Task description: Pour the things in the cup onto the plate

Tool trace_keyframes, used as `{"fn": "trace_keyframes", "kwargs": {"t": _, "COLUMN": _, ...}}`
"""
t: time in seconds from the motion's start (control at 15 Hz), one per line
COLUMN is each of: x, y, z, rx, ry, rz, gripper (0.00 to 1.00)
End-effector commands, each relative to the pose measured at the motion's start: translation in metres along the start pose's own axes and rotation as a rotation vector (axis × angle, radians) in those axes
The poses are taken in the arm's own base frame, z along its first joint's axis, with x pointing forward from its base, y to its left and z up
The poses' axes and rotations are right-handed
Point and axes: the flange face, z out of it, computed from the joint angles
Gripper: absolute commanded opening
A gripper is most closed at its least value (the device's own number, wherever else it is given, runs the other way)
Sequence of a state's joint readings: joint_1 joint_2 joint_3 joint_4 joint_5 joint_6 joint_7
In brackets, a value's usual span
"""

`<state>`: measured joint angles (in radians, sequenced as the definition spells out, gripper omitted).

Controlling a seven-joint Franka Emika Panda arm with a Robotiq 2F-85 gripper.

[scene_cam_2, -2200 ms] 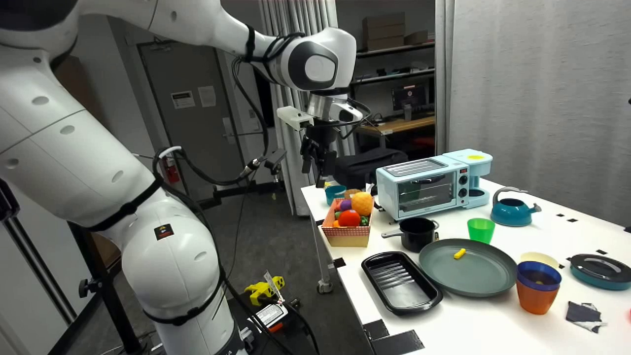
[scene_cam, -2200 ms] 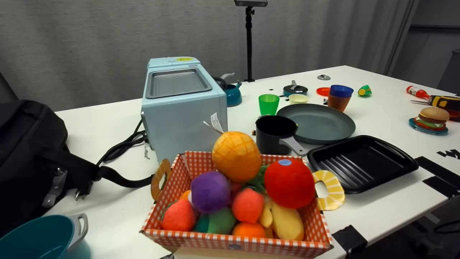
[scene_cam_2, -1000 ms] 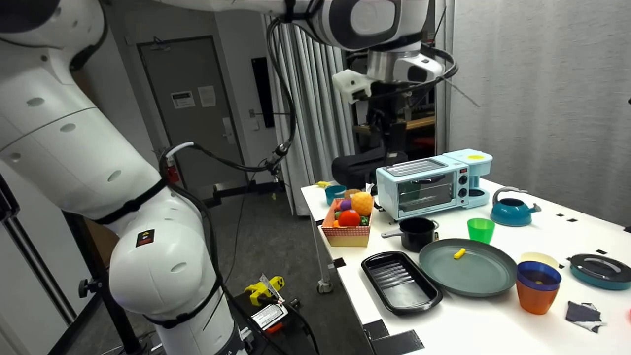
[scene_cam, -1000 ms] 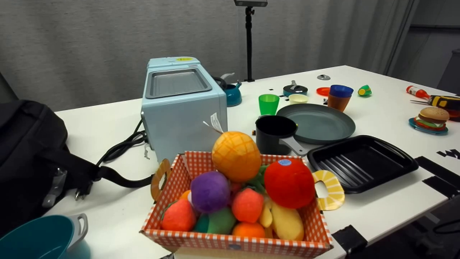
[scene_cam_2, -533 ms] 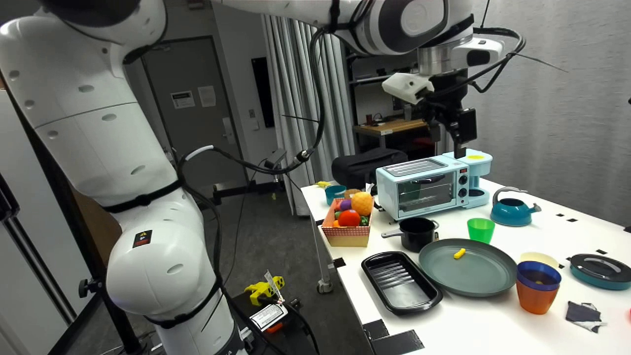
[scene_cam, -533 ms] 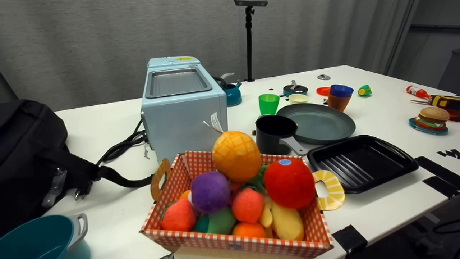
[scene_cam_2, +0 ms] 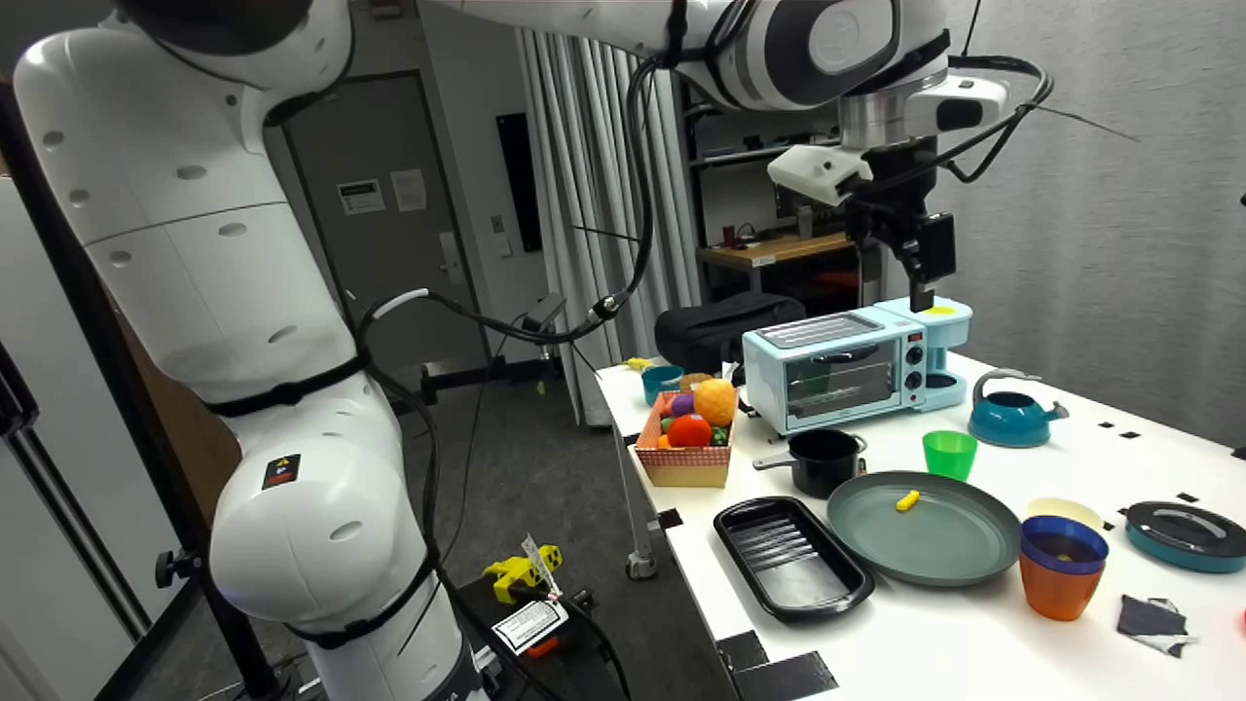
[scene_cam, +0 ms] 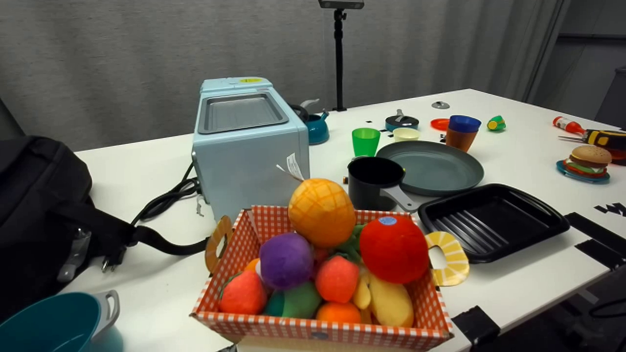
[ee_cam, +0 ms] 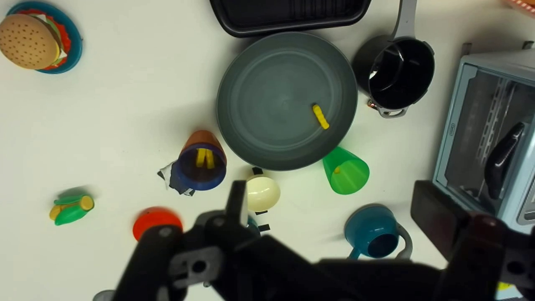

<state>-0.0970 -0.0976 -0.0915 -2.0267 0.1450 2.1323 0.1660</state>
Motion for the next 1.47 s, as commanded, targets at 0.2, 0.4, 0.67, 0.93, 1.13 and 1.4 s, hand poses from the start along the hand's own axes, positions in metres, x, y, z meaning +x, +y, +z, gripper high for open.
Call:
{"fn": "trace_keyframes", "kwargs": {"t": 0.2, "x": 0.024, "y": 0.005, "z": 0.023, "rx": -0.01, "ry": -0.023, "rz": 0.044, "gripper": 1.0}}
{"fn": "trace_keyframes", "kwargs": {"t": 0.4, "x": 0.052, "y": 0.015, "z": 0.044, "rx": -0.02, "ry": -0.03, "rz": 0.096, "gripper": 1.0}}
{"fn": "trace_keyframes", "kwargs": {"t": 0.67, "x": 0.095, "y": 0.036, "z": 0.069, "rx": -0.05, "ry": -0.038, "rz": 0.193, "gripper": 1.0}}
{"fn": "trace_keyframes", "kwargs": {"t": 0.93, "x": 0.132, "y": 0.057, "z": 0.106, "rx": -0.1, "ry": -0.036, "rz": 0.271, "gripper": 1.0}}
{"fn": "trace_keyframes", "kwargs": {"t": 1.13, "x": 0.15, "y": 0.066, "z": 0.137, "rx": -0.142, "ry": -0.041, "rz": 0.308, "gripper": 1.0}}
{"fn": "trace_keyframes", "kwargs": {"t": 1.4, "x": 0.166, "y": 0.074, "z": 0.169, "rx": -0.178, "ry": -0.052, "rz": 0.355, "gripper": 1.0}}
